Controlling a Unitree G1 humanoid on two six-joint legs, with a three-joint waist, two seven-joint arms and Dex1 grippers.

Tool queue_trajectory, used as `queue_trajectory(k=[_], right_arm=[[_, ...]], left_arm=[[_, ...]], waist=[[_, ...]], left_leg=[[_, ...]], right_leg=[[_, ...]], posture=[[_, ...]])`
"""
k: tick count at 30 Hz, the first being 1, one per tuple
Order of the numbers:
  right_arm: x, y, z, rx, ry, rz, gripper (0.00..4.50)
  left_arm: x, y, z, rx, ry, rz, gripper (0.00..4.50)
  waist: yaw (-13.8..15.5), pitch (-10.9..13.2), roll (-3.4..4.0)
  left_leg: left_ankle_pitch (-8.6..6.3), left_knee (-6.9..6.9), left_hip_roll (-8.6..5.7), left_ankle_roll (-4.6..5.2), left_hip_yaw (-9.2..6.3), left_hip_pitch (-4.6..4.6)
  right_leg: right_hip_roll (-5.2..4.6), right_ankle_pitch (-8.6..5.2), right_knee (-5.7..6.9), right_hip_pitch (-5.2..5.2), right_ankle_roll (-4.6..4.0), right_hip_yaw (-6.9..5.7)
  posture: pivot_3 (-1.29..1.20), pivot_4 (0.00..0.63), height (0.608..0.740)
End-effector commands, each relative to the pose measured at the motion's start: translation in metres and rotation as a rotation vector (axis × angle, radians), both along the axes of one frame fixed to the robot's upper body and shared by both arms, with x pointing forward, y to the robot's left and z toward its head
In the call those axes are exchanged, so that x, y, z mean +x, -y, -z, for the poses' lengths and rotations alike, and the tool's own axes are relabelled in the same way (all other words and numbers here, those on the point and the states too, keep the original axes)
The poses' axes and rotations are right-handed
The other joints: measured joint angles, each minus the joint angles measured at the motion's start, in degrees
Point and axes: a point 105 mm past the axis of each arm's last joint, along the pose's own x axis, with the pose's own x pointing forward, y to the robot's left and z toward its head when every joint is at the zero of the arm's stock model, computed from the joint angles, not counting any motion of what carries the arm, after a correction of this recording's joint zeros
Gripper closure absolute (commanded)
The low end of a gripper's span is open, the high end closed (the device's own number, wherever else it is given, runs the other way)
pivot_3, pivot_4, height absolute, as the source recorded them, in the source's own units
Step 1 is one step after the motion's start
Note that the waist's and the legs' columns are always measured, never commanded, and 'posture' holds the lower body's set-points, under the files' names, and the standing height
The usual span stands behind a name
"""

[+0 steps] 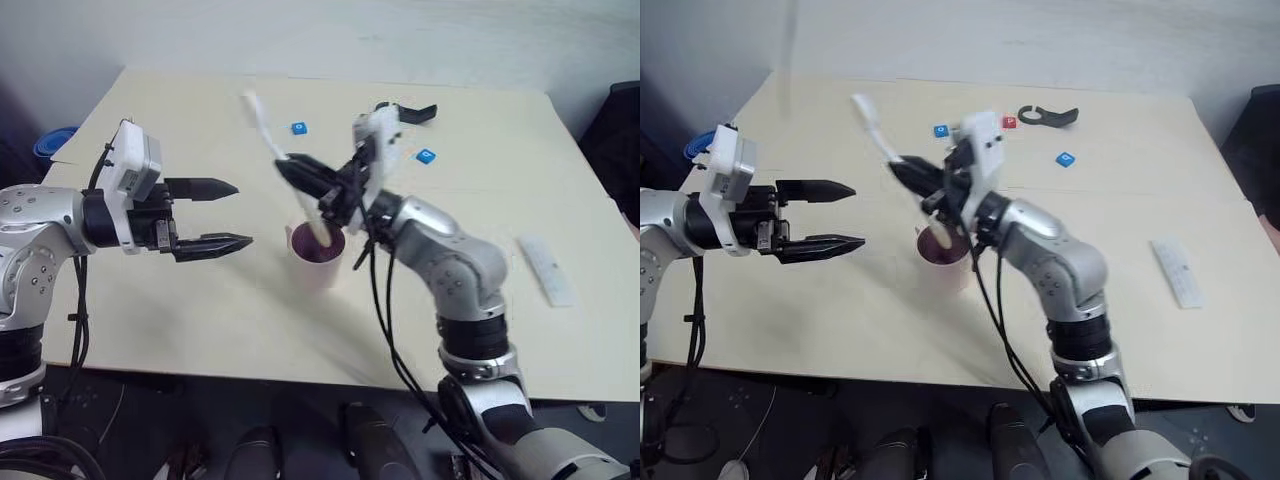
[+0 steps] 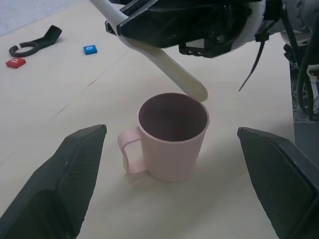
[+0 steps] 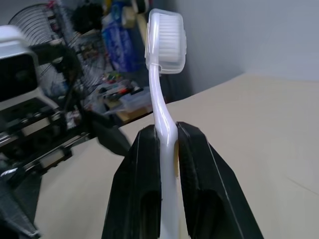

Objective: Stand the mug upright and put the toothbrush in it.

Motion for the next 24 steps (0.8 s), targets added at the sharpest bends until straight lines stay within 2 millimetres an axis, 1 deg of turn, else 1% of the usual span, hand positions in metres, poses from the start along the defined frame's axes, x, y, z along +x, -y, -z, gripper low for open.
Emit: queue_trajectory(k=[1, 4, 5, 9, 12, 13, 17, 22, 24], right_arm=[[0.006, -0.005, 0.002, 0.037, 0.041, 0.000, 4.33], [0.010, -0.010, 0.009, 0.039, 0.040, -0.006, 4.33], [0.013, -0.010, 0.014, 0.034, 0.038, 0.006, 4.33], [0.020, -0.004, 0.025, 0.027, 0.034, 0.048, 4.33], [0.016, 0.007, 0.026, 0.041, 0.026, 0.043, 3.23], [0.012, 0.010, 0.026, 0.047, 0.024, 0.029, 3.05], [0.004, 0.017, 0.027, 0.037, 0.023, 0.004, 1.74], [-0.005, 0.033, 0.014, 0.028, 0.047, 0.000, 0.08], [-0.011, 0.048, 0.013, -0.037, 0.066, -0.006, 0.01]], left_arm=[[-0.008, 0.001, -0.011, 0.016, 0.066, 0.000, 0.00], [-0.009, 0.004, -0.012, 0.020, 0.073, 0.003, 0.00], [-0.009, 0.004, -0.014, 0.016, 0.077, 0.001, 0.00], [-0.007, 0.003, -0.018, 0.010, 0.088, -0.009, 0.00], [-0.007, 0.004, -0.018, 0.008, 0.084, -0.002, 0.00], [-0.007, 0.004, -0.018, 0.007, 0.079, 0.001, 0.00], [-0.005, 0.002, -0.015, 0.015, 0.066, 0.008, 0.00], [-0.002, 0.002, -0.016, 0.010, 0.060, 0.019, 0.00], [-0.001, 0.001, -0.014, 0.016, 0.057, 0.022, 0.00]], waist=[[-0.12, -0.01, -0.01], [-0.27, -0.01, -0.01], [-0.28, -0.01, -0.01], [-0.40, -0.01, -0.01], [-0.41, -0.01, -0.01], [-0.37, -0.01, -0.01], [-0.36, -0.01, -0.01], [-0.28, 0.00, -0.01], [-0.23, 0.00, -0.01]], left_leg=[[0.00, 0.00, 0.00, 0.00, 0.00, 0.00], [0.01, 0.01, -0.03, -0.01, 0.02, 0.00], [0.01, 0.01, -0.02, -0.01, 0.01, 0.00], [0.01, 0.00, -0.01, -0.02, 0.00, 0.01], [0.02, 0.00, -0.01, -0.04, 0.01, 0.01], [0.02, 0.00, 0.00, -0.04, 0.01, 0.01], [0.02, 0.01, -0.02, -0.04, 0.01, 0.00], [0.04, 0.02, -0.01, -0.07, 0.00, 0.03], [0.04, 0.02, -0.01, -0.07, 0.01, 0.04]], right_leg=[[-0.01, 0.00, 0.00, 0.00, 0.00, -0.02], [-0.08, 0.00, 0.03, 0.00, 0.00, -0.01], [-0.07, 0.00, 0.03, 0.00, 0.00, -0.01], [-0.03, 0.00, 0.05, -0.01, 0.00, -0.01], [-0.03, 0.00, 0.07, -0.02, 0.00, -0.01], [-0.02, 0.00, 0.07, -0.02, 0.00, -0.01], [-0.04, 0.00, 0.08, -0.03, 0.00, 0.00], [-0.01, 0.00, 0.03, -0.04, -0.01, 0.00], [0.00, 0.00, 0.02, -0.04, -0.01, 0.00]], posture=[[0.00, 0.150, 0.740], [0.00, 0.150, 0.740], [0.00, 0.150, 0.740], [0.00, 0.150, 0.740], [0.00, 0.150, 0.740], [0.00, 0.150, 0.740], [0.00, 0.150, 0.740], [0.00, 0.150, 0.740], [0.00, 0.150, 0.740]])
